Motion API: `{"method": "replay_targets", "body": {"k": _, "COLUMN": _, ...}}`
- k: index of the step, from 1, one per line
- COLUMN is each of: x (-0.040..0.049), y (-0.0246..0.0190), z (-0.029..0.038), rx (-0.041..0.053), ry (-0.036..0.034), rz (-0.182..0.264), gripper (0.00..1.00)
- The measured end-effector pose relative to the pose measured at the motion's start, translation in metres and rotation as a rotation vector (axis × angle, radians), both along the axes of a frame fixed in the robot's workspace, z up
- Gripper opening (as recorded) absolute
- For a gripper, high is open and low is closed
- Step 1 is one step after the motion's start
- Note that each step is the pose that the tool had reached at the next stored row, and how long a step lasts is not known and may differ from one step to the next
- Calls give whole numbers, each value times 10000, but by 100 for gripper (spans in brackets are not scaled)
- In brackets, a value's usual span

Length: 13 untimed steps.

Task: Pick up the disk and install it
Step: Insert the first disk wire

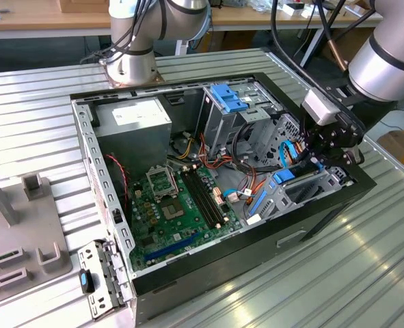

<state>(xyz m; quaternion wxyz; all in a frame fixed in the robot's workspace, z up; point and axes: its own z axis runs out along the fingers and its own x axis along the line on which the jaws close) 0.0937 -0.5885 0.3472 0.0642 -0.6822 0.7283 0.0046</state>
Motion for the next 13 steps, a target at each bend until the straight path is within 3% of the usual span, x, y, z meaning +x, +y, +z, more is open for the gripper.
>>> {"method": "replay_targets", "body": {"k": 5, "x": 30, "y": 0, "z": 5, "rx": -51, "ry": 0, "rz": 11, "gripper": 16}}
{"method": "replay_targets", "body": {"k": 13, "x": 32, "y": -1, "z": -9, "rx": -272, "ry": -2, "rz": 250, "gripper": 16}}
